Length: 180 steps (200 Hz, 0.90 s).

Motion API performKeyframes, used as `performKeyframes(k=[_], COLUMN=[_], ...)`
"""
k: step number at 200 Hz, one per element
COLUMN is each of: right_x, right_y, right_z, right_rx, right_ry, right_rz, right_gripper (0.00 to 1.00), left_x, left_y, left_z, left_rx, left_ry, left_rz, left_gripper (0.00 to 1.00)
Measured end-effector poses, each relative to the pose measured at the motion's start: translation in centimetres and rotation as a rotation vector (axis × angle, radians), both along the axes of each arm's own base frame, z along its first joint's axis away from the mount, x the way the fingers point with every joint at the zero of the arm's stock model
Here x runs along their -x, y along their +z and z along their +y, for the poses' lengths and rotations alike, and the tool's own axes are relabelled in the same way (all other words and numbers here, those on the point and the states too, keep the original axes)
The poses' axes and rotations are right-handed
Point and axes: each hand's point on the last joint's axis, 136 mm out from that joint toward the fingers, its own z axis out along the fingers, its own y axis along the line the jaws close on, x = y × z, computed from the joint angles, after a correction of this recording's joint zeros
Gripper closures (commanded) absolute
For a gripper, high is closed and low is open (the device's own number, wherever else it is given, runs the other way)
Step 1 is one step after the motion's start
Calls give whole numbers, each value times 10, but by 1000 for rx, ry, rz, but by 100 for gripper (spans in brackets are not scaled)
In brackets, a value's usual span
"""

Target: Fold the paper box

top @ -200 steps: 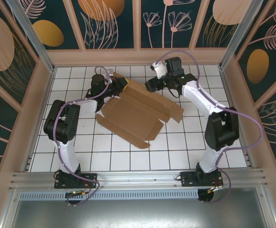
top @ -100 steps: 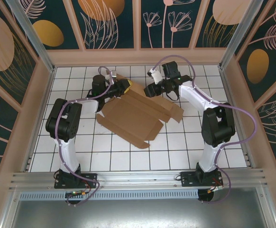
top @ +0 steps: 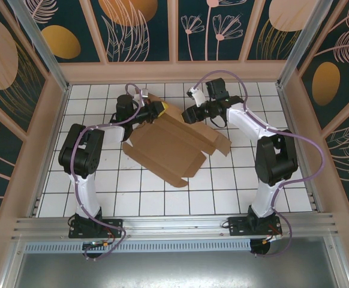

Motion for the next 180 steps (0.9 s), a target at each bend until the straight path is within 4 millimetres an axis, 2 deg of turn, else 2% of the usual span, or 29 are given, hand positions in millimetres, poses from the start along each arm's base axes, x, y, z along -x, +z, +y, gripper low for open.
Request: performKeyframes(k=[19, 35, 67, 82, 94, 116, 134, 180], right_x=[-1, 1, 5, 6, 5, 7, 9, 11], right_y=[6, 21, 82, 104, 114, 113, 104, 97], right_z=[-7, -18, -38, -46, -50, -54, -58, -64], right_rx=[2, -5, -101, -140, -167, -188, -204, -242], right_ry=[-63, -137, -272, -339, -379, -428, -469, -549], right_rz=[-17, -44, -121, -133, -123, -69, -6, 96], right_gripper=[43, 43, 45, 44, 43, 41, 41, 41], left_x=[0, 1, 1, 6, 16, 32, 42, 45], left_y=[4, 12, 25, 21, 12, -1, -1, 3], left_z=[4, 12, 29, 37, 46, 60, 68, 83], left_rx=[-12, -20, -24, -28, -25, 2, 55, 81], left_ry=[63, 137, 294, 363, 417, 488, 535, 638], left_rz=[3, 2, 21, 49, 83, 128, 138, 166], left_gripper=[100, 100, 100, 100, 100, 100, 100, 100])
